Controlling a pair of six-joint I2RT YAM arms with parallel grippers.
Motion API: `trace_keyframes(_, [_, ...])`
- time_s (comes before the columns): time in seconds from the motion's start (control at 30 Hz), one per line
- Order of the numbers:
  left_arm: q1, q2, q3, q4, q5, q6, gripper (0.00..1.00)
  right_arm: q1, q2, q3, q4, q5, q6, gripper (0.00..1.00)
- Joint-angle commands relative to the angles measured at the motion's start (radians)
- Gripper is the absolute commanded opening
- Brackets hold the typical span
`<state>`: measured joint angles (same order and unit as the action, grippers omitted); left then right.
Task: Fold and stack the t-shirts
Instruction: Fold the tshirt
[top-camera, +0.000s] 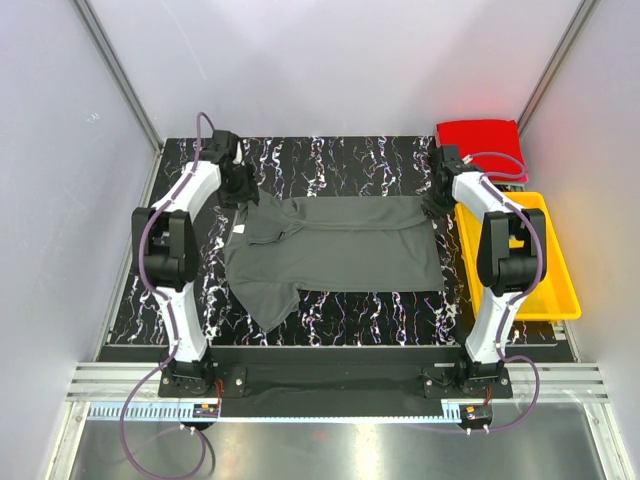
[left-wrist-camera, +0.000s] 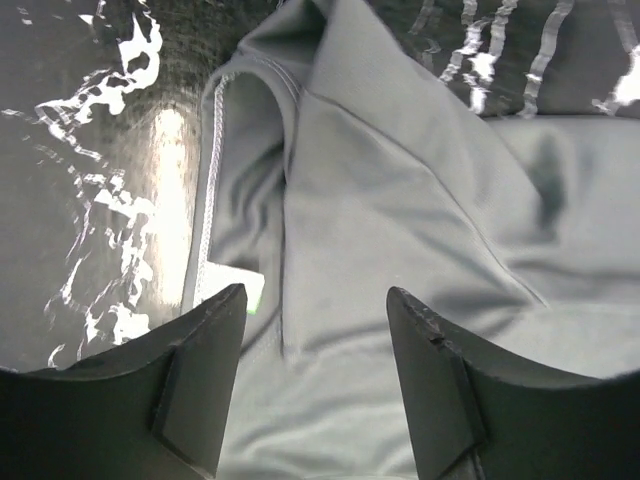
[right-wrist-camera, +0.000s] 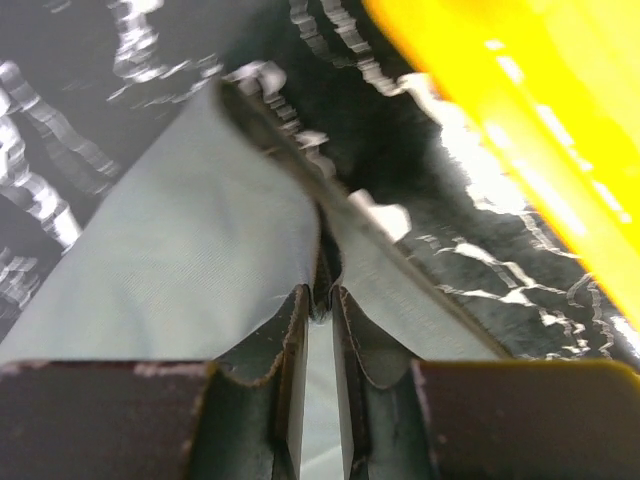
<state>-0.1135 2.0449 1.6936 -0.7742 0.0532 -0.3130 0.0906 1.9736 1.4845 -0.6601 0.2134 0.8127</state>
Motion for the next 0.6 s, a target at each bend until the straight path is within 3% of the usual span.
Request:
trace_keyframes(0.0, [0.001,-0.107,-0.078,0.042,0.020,0.026,0.62,0.006,-0.082,0.025,0.046,-0.136,-0.096,0.23])
trace_keyframes(0.13, [0.009,-0.115,-0.156,0.079,0.126,0.048,0.58,0.070,-0.084,0.054,0.073,-0.207,-0.158,0.25])
trace_keyframes(0.33, [0.009,-0.100,-0.224,0.101,0.106,0.041,0.48,0.199,-0.079,0.072,0.154,-0.324,-0.196,0.29])
trace_keyframes(0.57, [0.009,-0.080,-0.256,0.115,0.128,0.046,0.49,0.402,0.075,0.248,0.134,-0.296,-0.188,0.34])
